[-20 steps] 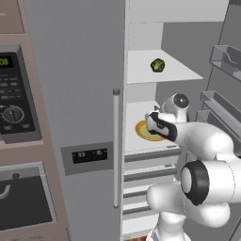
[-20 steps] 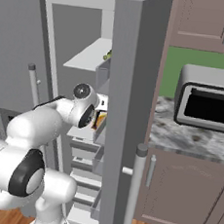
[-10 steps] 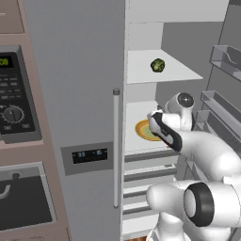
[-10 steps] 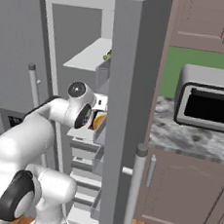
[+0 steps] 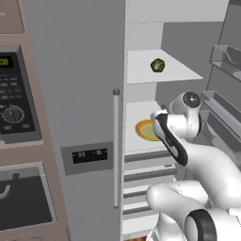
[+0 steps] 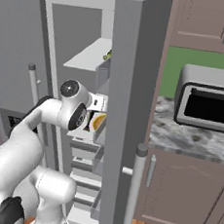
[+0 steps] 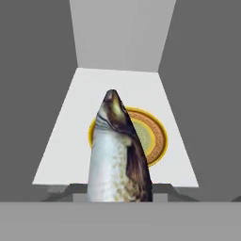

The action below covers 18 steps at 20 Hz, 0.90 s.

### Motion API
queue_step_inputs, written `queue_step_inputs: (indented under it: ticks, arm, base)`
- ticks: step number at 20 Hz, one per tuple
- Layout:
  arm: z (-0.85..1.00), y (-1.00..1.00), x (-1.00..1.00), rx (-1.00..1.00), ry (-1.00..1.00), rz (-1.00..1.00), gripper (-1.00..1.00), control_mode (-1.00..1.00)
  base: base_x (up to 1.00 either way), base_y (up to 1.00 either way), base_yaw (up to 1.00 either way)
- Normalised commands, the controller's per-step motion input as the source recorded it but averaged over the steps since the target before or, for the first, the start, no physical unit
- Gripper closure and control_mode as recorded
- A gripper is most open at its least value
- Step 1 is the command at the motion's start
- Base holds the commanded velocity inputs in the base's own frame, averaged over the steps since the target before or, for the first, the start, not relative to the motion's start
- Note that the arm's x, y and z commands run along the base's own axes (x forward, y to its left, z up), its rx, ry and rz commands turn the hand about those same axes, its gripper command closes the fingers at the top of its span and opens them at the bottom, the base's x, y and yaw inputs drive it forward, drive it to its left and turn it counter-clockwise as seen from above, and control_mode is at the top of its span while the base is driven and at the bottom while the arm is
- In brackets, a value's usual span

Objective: Transport the fish from the fridge to the microwave and turn on the microwave.

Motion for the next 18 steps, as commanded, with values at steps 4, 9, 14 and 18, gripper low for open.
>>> queue_step_inputs:
  ticks: [4,9,14,18]
  arm:
    - [0.26,0.01,-0.45,0.0,0.0,-0.03,1.0,-1.0]
    - [0.27,0.03,-0.46,0.0,0.0,-0.03,1.0,-1.0]
    - [0.37,0.12,-0.44,0.0,0.0,-0.04,1.0,-1.0]
    - [0.42,0.13,-0.47,0.0,0.0,-0.03,1.0,-1.0]
  base:
    - [0.0,0.0,0.0]
    - [0.0,0.0,0.0]
    - [0.0,0.0,0.0]
    - [0.0,0.0,0.0]
